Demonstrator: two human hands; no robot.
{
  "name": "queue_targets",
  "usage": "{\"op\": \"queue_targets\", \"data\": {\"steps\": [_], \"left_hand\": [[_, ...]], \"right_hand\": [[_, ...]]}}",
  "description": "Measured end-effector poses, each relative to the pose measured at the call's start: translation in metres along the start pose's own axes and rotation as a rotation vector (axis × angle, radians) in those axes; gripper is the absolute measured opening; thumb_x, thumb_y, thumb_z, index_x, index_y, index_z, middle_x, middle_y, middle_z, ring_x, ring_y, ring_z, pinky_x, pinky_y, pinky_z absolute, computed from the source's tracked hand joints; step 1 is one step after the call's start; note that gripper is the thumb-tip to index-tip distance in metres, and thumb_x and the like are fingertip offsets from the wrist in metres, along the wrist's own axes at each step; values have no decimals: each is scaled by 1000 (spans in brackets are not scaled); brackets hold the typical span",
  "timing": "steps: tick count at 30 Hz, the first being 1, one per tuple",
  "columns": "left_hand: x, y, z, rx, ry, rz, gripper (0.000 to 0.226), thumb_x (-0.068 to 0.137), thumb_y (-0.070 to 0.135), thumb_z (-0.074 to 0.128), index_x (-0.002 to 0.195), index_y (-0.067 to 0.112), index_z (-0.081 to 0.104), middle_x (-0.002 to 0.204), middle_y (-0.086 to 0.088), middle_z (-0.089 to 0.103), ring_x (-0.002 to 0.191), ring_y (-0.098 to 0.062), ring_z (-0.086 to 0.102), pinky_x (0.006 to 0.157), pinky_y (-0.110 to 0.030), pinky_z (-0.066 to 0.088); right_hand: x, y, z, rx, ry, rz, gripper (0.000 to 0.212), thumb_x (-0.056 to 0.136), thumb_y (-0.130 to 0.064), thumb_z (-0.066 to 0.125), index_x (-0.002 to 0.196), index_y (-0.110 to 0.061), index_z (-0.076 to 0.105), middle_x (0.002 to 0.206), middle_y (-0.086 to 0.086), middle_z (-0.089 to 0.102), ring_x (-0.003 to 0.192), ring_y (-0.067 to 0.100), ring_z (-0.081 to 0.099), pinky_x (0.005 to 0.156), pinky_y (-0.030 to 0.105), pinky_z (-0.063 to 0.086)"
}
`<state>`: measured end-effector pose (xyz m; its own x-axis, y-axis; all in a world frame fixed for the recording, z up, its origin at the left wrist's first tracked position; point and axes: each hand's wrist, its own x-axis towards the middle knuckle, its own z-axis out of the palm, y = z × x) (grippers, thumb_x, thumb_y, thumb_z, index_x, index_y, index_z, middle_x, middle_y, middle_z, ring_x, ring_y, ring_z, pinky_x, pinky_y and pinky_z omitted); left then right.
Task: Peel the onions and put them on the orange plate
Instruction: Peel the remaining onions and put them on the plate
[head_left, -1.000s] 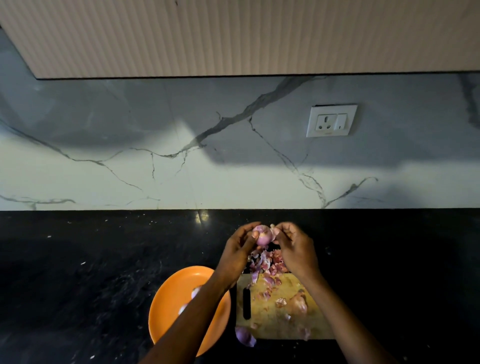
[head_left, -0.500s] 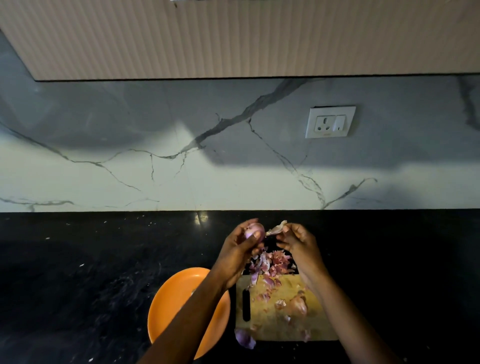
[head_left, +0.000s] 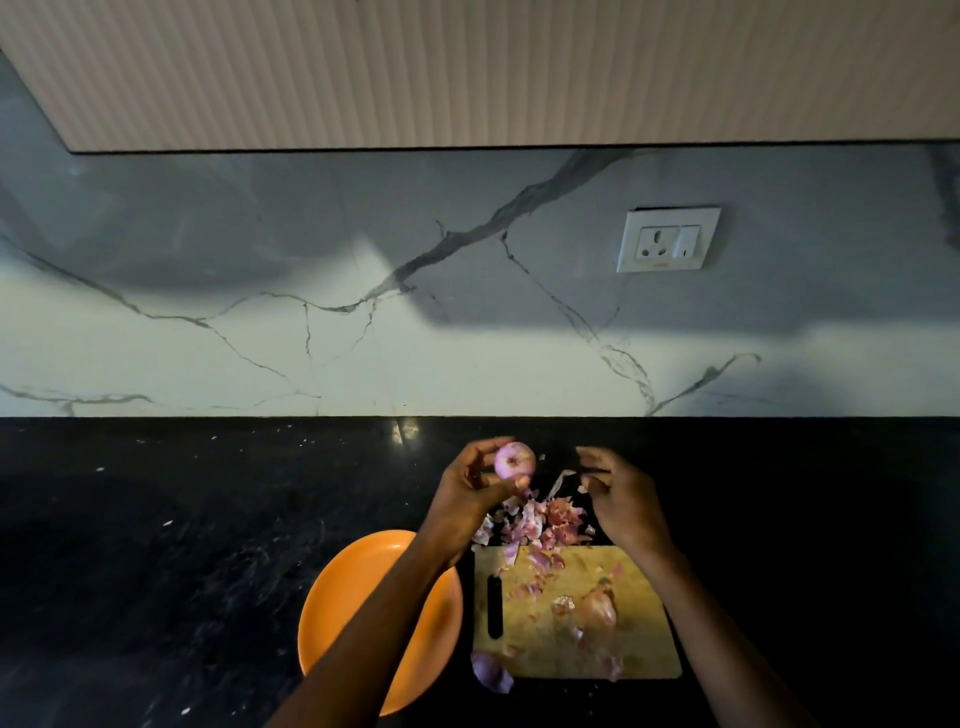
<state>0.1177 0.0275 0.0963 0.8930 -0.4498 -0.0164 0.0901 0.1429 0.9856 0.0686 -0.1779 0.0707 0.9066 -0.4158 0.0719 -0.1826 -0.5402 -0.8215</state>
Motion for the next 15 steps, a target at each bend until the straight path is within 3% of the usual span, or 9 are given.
{"op": "queue_targets", "data": {"steps": [2, 5, 8, 15], "left_hand": [[1, -1, -1, 11, 3, -10, 52, 80, 7, 78, 129, 9, 60, 119, -9, 71, 110, -23, 69, 90, -31, 57], [1, -2, -2, 52, -2, -18, 52, 78, 13, 80, 128, 12, 63, 118, -8, 72, 108, -24, 69, 91, -35, 58], [1, -2, -1, 83, -10, -21, 57, 74, 21, 80, 128, 12, 63, 117, -7, 72, 107, -22, 70, 91, -35, 58], [2, -2, -7, 167, 3, -41, 46, 80, 3, 79, 123, 8, 66, 110, -6, 75, 100, -17, 72, 82, -24, 57]], "right_hand": [[-3, -14, -5, 52, 6, -130, 30, 94, -4, 66, 121, -17, 70, 115, -7, 71, 104, 1, 66, 85, 5, 47], [-5, -36, -10, 135, -56, -345, 20, 93, -13, 71, 111, -21, 75, 107, -10, 73, 99, 3, 69, 85, 16, 54], [-4, -49, -10, 61, -91, -497, 17, 92, -13, 72, 107, -18, 79, 101, -7, 71, 95, 4, 68, 82, 18, 53], [2, -48, -5, 3, -119, -522, 14, 85, -11, 79, 98, -14, 80, 93, -7, 72, 87, 2, 68, 77, 23, 56]]}}
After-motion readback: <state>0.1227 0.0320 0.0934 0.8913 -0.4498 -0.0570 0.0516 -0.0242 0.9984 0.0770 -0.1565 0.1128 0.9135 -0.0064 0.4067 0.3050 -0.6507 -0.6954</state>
